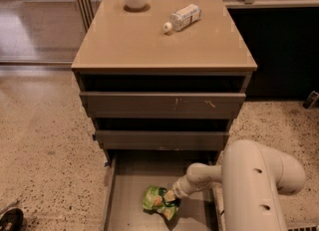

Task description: Pick green rice chip bag from bottom drawer and place on counter

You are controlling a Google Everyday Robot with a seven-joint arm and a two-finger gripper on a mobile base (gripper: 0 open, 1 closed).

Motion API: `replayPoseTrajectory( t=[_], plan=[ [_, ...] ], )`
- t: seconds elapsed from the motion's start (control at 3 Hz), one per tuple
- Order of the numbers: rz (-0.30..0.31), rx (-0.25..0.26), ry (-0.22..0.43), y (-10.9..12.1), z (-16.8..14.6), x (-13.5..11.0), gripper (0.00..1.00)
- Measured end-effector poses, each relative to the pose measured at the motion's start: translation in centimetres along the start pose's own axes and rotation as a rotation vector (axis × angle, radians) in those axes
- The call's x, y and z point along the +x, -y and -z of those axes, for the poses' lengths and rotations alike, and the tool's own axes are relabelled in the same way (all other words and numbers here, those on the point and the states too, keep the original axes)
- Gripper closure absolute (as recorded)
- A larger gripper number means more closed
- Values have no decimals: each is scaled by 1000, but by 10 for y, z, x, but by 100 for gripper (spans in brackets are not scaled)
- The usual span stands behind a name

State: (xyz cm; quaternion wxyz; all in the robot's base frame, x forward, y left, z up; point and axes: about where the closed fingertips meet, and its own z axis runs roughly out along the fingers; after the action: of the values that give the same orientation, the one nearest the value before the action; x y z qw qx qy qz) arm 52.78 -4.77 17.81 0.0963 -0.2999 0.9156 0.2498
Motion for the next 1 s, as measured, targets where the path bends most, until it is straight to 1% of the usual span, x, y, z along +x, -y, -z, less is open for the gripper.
replayPoseTrajectory(
  t=[0.33,0.67,1.0],
  plan=[
    [73,-101,108,-19,53,-36,100],
    [142,-204,212,-43,108,-61,100],
    [142,-204,212,-43,108,-61,100]
  ],
)
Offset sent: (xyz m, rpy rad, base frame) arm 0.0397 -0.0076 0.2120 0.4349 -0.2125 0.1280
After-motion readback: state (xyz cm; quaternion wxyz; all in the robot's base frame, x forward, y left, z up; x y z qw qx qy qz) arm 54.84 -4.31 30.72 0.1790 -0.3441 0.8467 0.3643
